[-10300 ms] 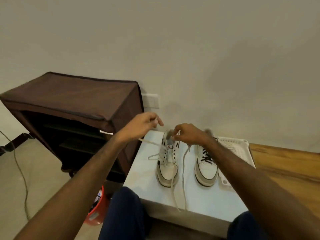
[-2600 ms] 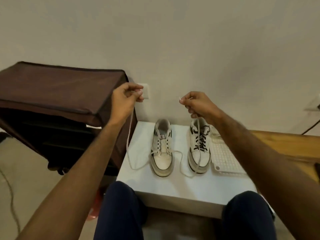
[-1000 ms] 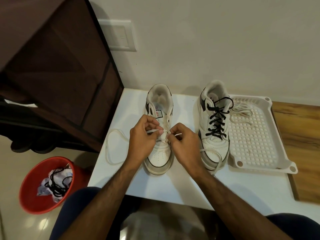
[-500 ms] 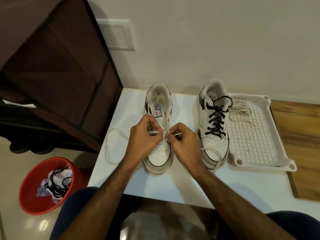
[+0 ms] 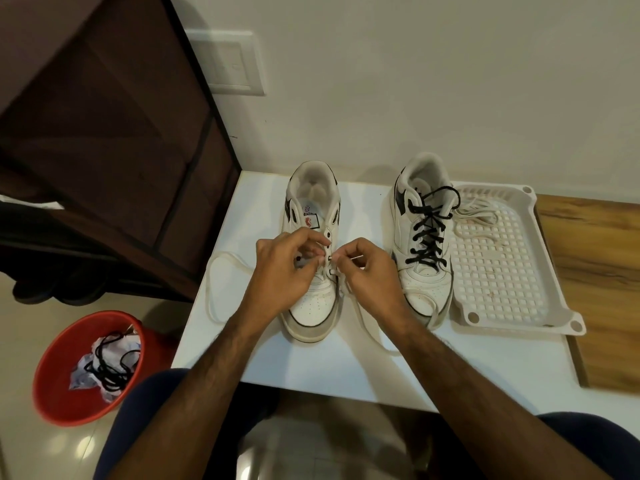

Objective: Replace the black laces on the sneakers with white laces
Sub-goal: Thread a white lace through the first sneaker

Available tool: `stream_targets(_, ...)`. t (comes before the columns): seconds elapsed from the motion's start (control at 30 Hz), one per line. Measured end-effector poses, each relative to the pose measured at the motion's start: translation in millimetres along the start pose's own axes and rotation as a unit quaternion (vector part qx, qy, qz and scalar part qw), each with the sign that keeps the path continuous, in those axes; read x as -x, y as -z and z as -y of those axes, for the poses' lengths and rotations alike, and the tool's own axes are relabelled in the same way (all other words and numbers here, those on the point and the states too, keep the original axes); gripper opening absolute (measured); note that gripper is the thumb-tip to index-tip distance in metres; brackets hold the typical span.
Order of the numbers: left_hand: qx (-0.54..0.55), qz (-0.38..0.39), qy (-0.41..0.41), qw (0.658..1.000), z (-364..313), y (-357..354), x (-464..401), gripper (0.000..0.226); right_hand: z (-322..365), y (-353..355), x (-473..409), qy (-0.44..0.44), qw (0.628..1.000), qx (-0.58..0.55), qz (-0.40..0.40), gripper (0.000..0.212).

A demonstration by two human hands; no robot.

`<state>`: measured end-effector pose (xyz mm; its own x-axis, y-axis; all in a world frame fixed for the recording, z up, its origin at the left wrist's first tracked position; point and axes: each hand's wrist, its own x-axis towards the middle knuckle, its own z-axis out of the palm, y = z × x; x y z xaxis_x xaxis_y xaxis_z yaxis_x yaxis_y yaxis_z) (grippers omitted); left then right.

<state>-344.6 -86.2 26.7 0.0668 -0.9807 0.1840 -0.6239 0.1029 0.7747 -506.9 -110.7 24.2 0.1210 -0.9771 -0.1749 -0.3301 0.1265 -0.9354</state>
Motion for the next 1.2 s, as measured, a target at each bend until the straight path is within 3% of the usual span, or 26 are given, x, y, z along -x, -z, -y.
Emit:
stream_targets(0.07, -0.101, 0.013, -0.026, 0.994, 1.0, 0.8, 0.7, 0.032, 1.5, 0.1, -0.4, 0.007, 1.0, -0.016, -0.012, 0.008)
stream_targets(0.13, -0.146, 0.02, -0.03, 0.989, 2.5, 0.2, 1.2, 0.04, 5.6, 1.1, -2.0, -0.013, 0.992, -0.12, -0.027, 0.01)
stream_targets(0.23, -0.141, 0.014, -0.014, 0.99, 3.4, -1.0, 0.3, 0.046, 20.1, 17.2, -11.1, -0.076, 0.93, -0.351, -0.071, 0.013)
stream_targets(0.3, -0.138, 0.013, -0.011, 0.99, 5.0, 0.1, -0.4, 0.047, 25.2, 33.4, -16.5, -0.09, 0.893, -0.431, -0.092, 0.019)
stream_targets(0.33, -0.14, 0.014, -0.012, 0.99, 5.0, 0.6, -0.5, 0.048, 25.7, 40.2, -18.7, -0.083, 0.911, -0.395, -0.086, 0.02)
stream_targets(0.4, -0.146, 0.016, -0.013, 0.989, 3.5, 0.7, -0.5, 0.048, 27.3, 46.3, -16.1, -0.043, 0.987, -0.151, -0.031, 0.016)
stream_targets(0.43, -0.149, 0.016, -0.014, 0.989, 2.8, 0.6, -0.2, 0.048, 28.4, 45.6, -13.9, -0.023, 0.999, -0.023, 0.011, 0.015)
stream_targets(0.53, -0.147, 0.021, -0.012, 0.989, 1.5, 0.9, -0.8, 0.05, 24.9, 33.4, -11.8, 0.023, 0.977, 0.17, 0.127, 0.024)
stream_targets(0.67, -0.127, 0.029, 0.0, 0.991, 2.4, 3.5, -3.0, 0.052, 17.3, 21.8, -13.0, 0.065, 0.97, 0.198, 0.127, 0.014)
stream_targets(0.73, -0.122, 0.029, 0.002, 0.992, 3.3, 3.9, -3.8, 0.054, 21.8, 25.0, -14.1, 0.094, 0.983, 0.119, 0.106, 0.011)
stream_targets(0.8, -0.113, 0.027, 0.003, 0.993, 4.8, 4.3, -3.7, 0.054, 32.0, 33.6, -16.8, 0.096, 0.99, -0.081, 0.063, 0.015)
stream_targets(0.83, -0.11, 0.026, 0.002, 0.994, 5.8, 4.6, -4.5, 0.054, 39.3, 41.2, -19.0, 0.083, 0.97, -0.224, 0.039, 0.021)
stream_targets(0.87, -0.108, 0.027, 0.003, 0.994, 7.0, 4.9, -4.3, 0.053, 44.9, 48.7, -21.5, 0.047, 0.926, -0.373, 0.025, 0.027)
stream_targets(0.9, -0.11, 0.029, 0.001, 0.993, 8.1, 5.3, -4.8, 0.053, 48.9, 55.8, -23.0, 0.004, 0.88, -0.474, 0.023, 0.032)
stream_targets(0.93, -0.113, 0.034, -0.001, 0.993, 8.7, 5.6, -4.6, 0.053, 49.8, 61.2, -24.6, -0.026, 0.867, -0.498, 0.021, 0.031)
stream_targets(0.97, -0.116, 0.038, -0.003, 0.993, 9.5, 6.0, -4.9, 0.053, 49.0, 64.0, -25.7, -0.04, 0.895, -0.443, 0.024, 0.028)
stream_targets(1.03, -0.117, 0.046, -0.003, 0.992, 10.2, 6.7, -5.4, 0.052, 42.5, 60.6, -23.6, -0.018, 0.979, -0.2, 0.04, 0.026)
stream_targets(1.07, -0.114, 0.05, -0.002, 0.992, 10.8, 7.5, -5.2, 0.051, 38.6, 55.4, -21.3, 0.001, 0.996, -0.07, 0.049, 0.025)
stream_targets(1.13, -0.103, 0.053, 0.001, 0.993, 10.0, 8.1, -4.8, 0.038, 31.9, 43.0, -18.5, 0.036, 0.99, 0.113, 0.079, 0.03)
stream_targets(1.2, -0.079, 0.052, 0.006, 0.995, 10.3, 9.6, -6.4, 0.018, 25.7, 31.3, -16.0, 0.053, 0.972, 0.198, 0.115, 0.037)
